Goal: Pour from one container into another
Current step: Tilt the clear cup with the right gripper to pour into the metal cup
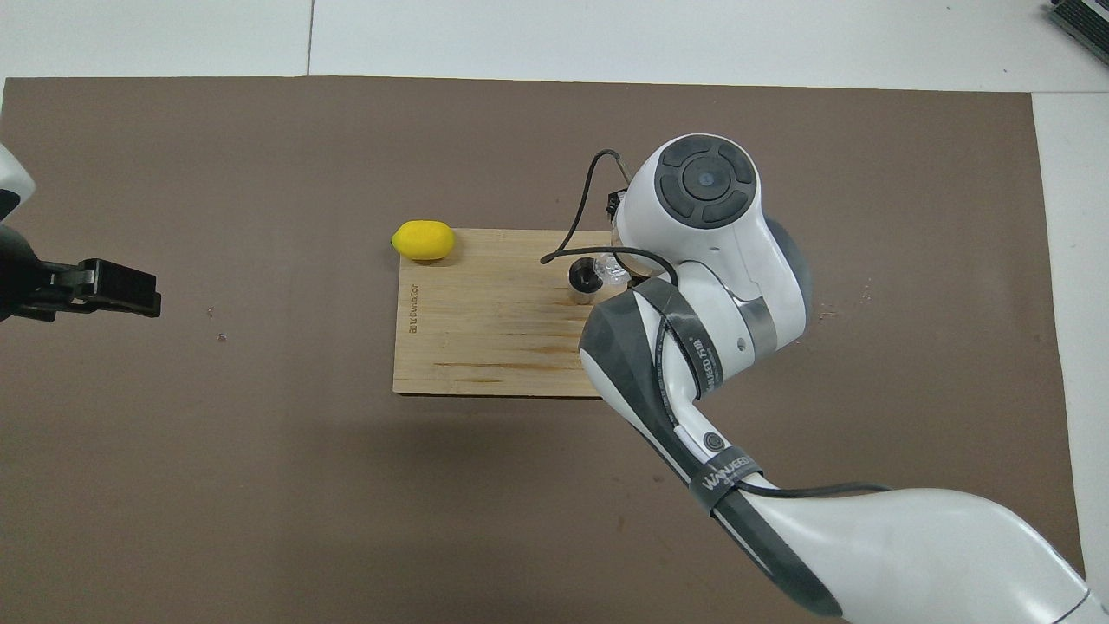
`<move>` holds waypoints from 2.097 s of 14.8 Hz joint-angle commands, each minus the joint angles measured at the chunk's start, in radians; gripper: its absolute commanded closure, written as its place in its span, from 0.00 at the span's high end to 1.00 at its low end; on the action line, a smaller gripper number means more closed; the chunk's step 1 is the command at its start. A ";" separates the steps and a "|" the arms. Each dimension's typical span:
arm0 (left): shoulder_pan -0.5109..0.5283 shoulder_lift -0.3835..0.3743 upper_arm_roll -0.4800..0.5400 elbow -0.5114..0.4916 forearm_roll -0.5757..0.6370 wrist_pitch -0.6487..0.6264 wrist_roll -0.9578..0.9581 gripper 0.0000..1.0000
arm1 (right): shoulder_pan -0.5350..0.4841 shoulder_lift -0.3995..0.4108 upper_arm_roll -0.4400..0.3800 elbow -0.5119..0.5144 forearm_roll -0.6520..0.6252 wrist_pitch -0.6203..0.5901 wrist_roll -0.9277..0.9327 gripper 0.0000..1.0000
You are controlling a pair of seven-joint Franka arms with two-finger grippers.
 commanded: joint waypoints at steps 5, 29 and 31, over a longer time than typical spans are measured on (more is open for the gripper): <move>0.020 -0.016 -0.004 -0.012 -0.012 -0.025 0.016 1.00 | 0.019 0.000 0.001 0.002 -0.105 0.042 0.035 0.00; 0.020 -0.018 -0.004 -0.012 -0.012 -0.026 0.016 1.00 | 0.078 0.003 0.002 -0.012 -0.297 0.043 0.032 0.00; 0.020 -0.018 -0.004 -0.012 -0.012 -0.026 0.016 1.00 | 0.078 0.003 0.002 -0.009 -0.297 0.039 0.032 0.00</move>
